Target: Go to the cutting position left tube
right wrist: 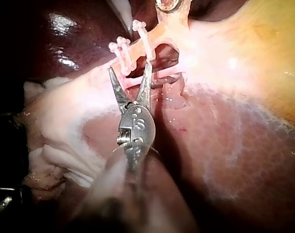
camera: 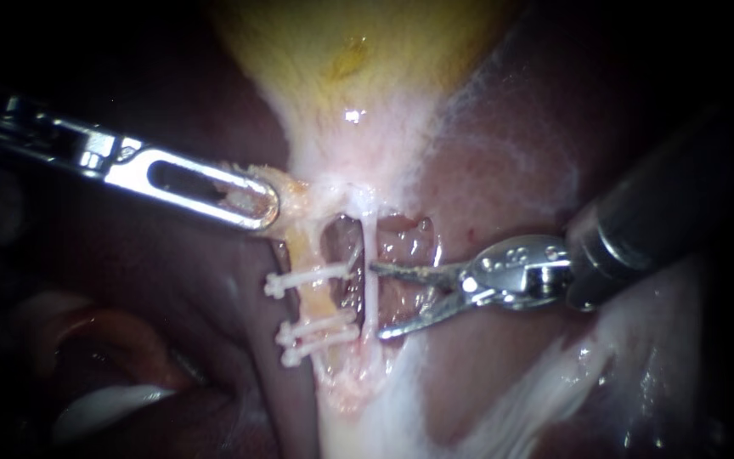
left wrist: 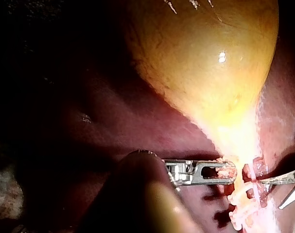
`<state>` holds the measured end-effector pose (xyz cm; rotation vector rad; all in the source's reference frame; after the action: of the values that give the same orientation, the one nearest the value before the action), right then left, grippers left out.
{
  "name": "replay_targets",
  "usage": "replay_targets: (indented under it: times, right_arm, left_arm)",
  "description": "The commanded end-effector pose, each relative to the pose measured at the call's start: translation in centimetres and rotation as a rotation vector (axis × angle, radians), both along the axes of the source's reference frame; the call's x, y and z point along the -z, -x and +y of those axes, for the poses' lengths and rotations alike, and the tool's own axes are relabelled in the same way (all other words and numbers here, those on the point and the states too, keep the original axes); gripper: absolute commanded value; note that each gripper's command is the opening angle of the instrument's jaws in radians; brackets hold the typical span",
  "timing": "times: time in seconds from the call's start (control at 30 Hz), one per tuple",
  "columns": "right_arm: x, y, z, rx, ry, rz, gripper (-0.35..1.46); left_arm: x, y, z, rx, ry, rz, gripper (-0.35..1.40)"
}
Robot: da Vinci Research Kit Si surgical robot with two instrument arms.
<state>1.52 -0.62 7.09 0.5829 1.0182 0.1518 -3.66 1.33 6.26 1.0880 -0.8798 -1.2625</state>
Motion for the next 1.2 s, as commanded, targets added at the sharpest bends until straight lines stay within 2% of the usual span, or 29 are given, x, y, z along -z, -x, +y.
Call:
replay_targets:
  times: [0.03,0.37,0.8,1.2]
  right_arm:
    - [-0.05,-0.03,-0.02,0.009,-0.002,-0.002,1.44]
    - [-0.30,-0.27,-0.15,0.032,-0.026,-0.010,1.44]
    - [-0.36,-0.49,-0.15,0.048,-0.049,-0.008,1.43]
    - [-0.37,-0.63,-0.16,0.063,-0.155,0.063,1.41]
  left_arm:
    - [0.00,0.00,0.00,0.000,0.000,0.000,-0.35]
    - [0.01,0.01,-0.01,0.001,0.000,0.001,-0.35]
    - [0.02,0.02,-0.01,0.001,0.000,0.001,-0.35]
    - [0.01,0.04,-0.01,0.002,0.000,0.001,-0.35]
